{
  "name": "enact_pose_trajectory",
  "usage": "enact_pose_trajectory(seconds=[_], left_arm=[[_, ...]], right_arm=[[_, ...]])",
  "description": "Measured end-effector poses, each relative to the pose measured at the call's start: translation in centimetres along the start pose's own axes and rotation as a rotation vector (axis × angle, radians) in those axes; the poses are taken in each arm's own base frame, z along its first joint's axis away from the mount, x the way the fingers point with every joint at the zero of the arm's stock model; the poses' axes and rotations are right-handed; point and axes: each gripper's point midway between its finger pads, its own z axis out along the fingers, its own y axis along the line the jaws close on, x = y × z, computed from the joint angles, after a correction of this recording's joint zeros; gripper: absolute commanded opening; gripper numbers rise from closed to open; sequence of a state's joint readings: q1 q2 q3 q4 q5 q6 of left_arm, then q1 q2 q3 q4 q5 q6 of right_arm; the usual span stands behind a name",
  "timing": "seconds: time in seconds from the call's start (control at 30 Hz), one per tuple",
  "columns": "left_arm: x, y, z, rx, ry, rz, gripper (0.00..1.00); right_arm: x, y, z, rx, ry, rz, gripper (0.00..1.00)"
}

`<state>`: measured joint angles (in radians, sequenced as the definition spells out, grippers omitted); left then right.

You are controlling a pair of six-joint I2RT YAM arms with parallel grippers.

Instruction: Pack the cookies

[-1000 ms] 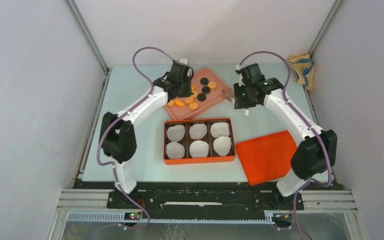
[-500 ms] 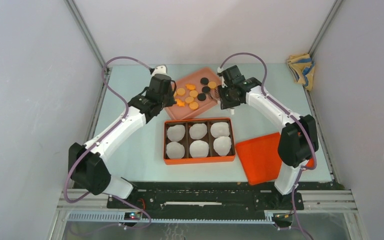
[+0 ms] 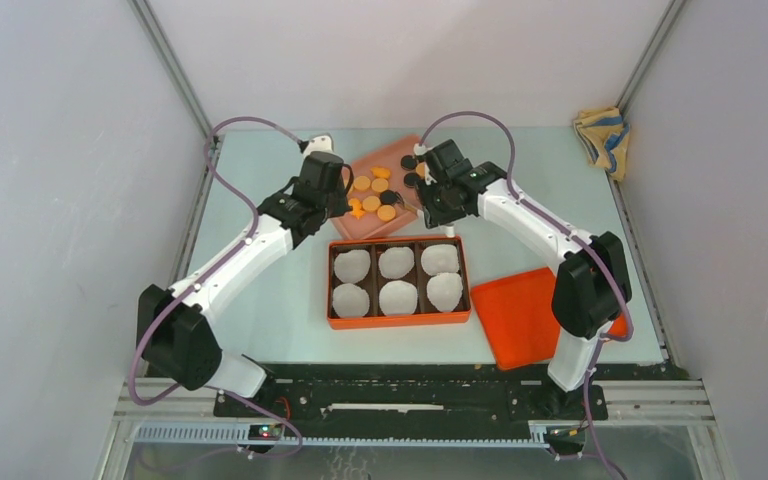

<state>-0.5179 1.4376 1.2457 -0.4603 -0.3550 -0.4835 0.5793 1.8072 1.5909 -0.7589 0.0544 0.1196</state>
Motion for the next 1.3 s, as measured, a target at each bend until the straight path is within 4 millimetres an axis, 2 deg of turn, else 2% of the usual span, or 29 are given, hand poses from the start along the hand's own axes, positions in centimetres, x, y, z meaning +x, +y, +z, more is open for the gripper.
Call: enact_pose_trajectory(seconds=[0.37, 0.53, 0.63, 0.8, 0.93, 1.17, 1.3], left_arm=[[1.6, 0.5, 0.5, -0.012, 0.030, -0.003, 0.00], [1.6, 0.4, 0.5, -0.007, 0.031, -0.003, 0.00], [1.9, 0.5, 0.6, -0.008, 0.037, -0.001, 0.00], [2.2, 0.5, 0.6, -0.007, 0.044, 0.001, 0.00], [2.2, 0.5, 0.6, -0.003, 0.046, 0.001, 0.00], [2.7, 0.6, 0.7, -0.004, 0.057, 0.003, 0.00], [2.8, 0.5, 0.7, 0.001, 0.062, 0.002, 0.00]], right_arm=[[0.4, 1.6, -0.2, -0.017, 0.011, -0.032, 0.48], [-0.1, 3.0, -0.4, -0.042, 0.002, -0.051, 0.53], [-0.3, 4.0, 0.0, -0.056, 0.004, -0.064, 0.53], [-0.7, 4.3, 1.6, -0.047, 0.024, -0.066, 0.52], [-0.5, 3.9, 2.5, -0.029, 0.040, -0.062, 0.49], [-0.4, 3.5, 2.4, -0.019, 0.047, -0.057, 0.42], [-0.4, 3.3, 2.4, -0.024, 0.048, -0.052, 0.30]])
